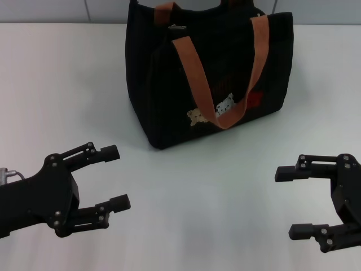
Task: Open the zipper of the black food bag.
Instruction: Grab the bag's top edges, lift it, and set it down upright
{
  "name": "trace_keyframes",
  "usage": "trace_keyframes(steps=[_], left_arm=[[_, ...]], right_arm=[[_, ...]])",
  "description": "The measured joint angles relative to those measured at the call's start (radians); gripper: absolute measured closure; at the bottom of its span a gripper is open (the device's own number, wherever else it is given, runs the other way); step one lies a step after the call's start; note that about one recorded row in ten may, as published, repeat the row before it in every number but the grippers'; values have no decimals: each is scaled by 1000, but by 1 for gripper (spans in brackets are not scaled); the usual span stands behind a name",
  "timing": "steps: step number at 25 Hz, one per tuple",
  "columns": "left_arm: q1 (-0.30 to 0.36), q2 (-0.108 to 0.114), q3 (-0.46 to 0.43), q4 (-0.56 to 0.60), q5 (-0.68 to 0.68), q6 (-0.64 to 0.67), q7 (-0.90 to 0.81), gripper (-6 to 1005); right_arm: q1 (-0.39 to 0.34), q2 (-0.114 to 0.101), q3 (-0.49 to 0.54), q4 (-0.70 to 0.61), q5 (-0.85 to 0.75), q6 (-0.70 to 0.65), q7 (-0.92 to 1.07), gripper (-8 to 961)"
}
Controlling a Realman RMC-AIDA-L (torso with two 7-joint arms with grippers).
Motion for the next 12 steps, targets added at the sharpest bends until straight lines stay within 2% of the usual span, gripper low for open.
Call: trace_keyframes(steps=[12], left_arm=[[-4, -12, -2, -1, 9, -31, -1, 171]], right_arm=[[-5, -1, 3, 3, 5, -1, -1, 188]])
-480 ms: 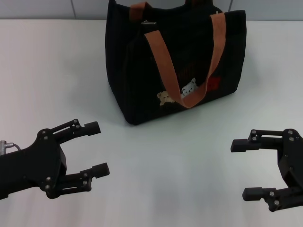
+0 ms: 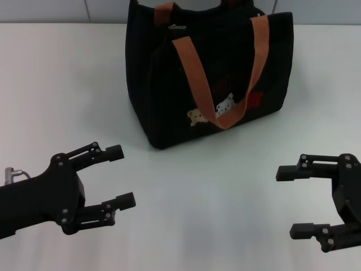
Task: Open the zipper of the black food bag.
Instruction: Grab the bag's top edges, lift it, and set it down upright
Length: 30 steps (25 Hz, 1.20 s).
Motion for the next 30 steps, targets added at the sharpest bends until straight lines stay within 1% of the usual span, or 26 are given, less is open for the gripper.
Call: trace_keyframes(steps=[4, 6, 8, 10, 11, 15, 18, 21, 24, 30], left_arm=[[-1, -13, -8, -16, -4, -52, 7, 171], [-9, -16, -18, -54, -20, -101, 20, 171], [-29, -17, -37, -114, -51, -167, 30, 170], [-49, -18, -48, -171, -89, -231, 48, 170], [-65, -19, -50, -213, -121, -284, 73, 170], [-135, -25, -51, -361, -228, -451, 162, 177], [-204, -26, -52, -460, -299, -561, 240, 195], [-255, -26, -64, -526, -344, -642, 293, 213], [-297, -26, -92, -570, -353, -721, 317, 232], [-302, -26, -96, -564, -315, -730, 318, 268]], right_arm=[[-9, 0, 23, 4, 4, 5, 0, 191], [-16, 1, 65, 7, 5, 14, -1, 193], [-25, 3, 144, 18, 6, 27, -1, 195], [-35, 4, 264, 44, 7, 42, -2, 196], [-41, 4, 324, 59, 7, 47, -6, 197], [-64, -3, 534, 147, 8, 57, -44, 200], [-82, -4, 629, 171, 9, 61, -53, 202], [-95, -2, 672, 182, 9, 62, -53, 205], [-108, -2, 701, 195, 9, 62, -53, 207], [-126, 0, 713, 197, 9, 66, -54, 212]])
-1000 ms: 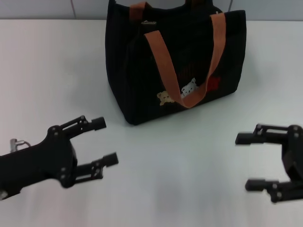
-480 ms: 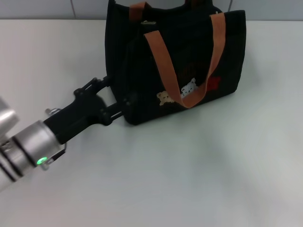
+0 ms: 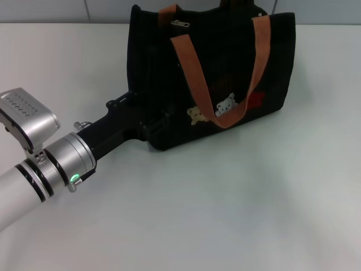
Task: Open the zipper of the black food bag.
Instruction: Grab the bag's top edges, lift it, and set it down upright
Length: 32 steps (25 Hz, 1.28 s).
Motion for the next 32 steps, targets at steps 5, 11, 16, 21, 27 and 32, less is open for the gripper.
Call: trace_keyframes(steps=[5, 11, 16, 21, 27, 32], left_arm=[[6, 0, -2, 3, 2, 0, 0, 324], [23, 1, 2, 9, 3, 15, 0, 422], [40, 4, 7, 17, 4, 30, 0, 503], [45, 5, 18, 18, 4, 34, 0, 642], [45, 4, 21, 20, 3, 34, 0, 837], [45, 4, 34, 31, 3, 37, 0, 900]], right_arm=[[-1, 3, 1, 0, 0, 12, 0, 215], [1, 3, 2, 1, 0, 14, 0, 220], [7, 3, 3, 8, 0, 25, 0, 224], [10, 2, 3, 25, 0, 39, 0, 228], [10, 1, 3, 27, 0, 47, 0, 233], [11, 2, 3, 27, 0, 52, 0, 236]])
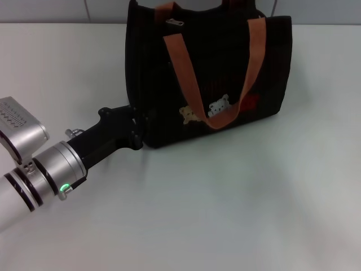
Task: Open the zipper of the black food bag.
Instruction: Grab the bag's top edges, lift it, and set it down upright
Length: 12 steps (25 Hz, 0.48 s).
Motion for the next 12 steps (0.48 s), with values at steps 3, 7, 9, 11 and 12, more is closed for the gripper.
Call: trace_keyframes(steps=[3, 7, 9, 11, 12], left_arm=[[12, 2, 29, 32, 0, 31, -4, 926], [68, 7, 99, 148, 1, 129, -28, 926], [115, 11, 128, 250, 1, 201, -74, 926], [154, 14, 139, 344, 1, 259, -127, 926], [177, 17, 141, 401, 1, 293, -153, 926]], right_arm=[[0, 0, 0, 0, 0, 6, 0, 239], [0, 1, 0, 0, 0, 9, 1, 242], [0, 1, 0, 0, 0, 10, 5, 243], [0, 1, -2, 0, 0, 11, 7, 245], [0, 1, -4, 0, 0, 15, 8, 246]])
